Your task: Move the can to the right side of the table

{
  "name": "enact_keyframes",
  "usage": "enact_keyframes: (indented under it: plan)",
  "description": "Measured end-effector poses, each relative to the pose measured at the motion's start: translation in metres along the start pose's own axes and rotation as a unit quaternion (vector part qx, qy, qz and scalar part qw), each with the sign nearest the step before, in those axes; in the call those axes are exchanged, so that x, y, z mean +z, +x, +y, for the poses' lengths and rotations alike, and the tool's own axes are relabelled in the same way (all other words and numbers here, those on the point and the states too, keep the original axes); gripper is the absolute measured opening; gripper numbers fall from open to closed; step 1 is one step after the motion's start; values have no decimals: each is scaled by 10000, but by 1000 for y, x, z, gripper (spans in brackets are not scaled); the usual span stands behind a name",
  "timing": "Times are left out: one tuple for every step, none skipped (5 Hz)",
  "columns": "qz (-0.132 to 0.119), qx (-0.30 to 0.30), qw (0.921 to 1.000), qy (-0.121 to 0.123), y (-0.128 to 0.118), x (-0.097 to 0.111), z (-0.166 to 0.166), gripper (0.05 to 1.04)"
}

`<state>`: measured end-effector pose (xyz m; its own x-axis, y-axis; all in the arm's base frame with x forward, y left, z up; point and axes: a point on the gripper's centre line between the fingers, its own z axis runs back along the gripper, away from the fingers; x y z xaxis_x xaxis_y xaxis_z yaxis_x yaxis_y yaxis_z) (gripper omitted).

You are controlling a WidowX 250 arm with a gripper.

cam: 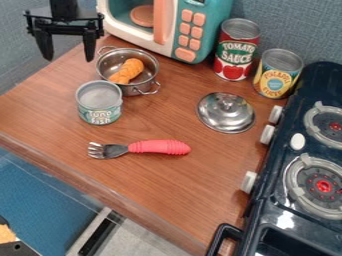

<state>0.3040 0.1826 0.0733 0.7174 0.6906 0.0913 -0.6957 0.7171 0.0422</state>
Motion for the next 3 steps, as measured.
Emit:
enact_keyframes:
  plan:
    - [292, 1157, 9928, 59, -6, -15, 0, 1000]
    - [406, 2116, 9761, 264, -9, -25, 4, 1000]
    - [367, 2516, 9665, 344, -12, -32, 2, 1000]
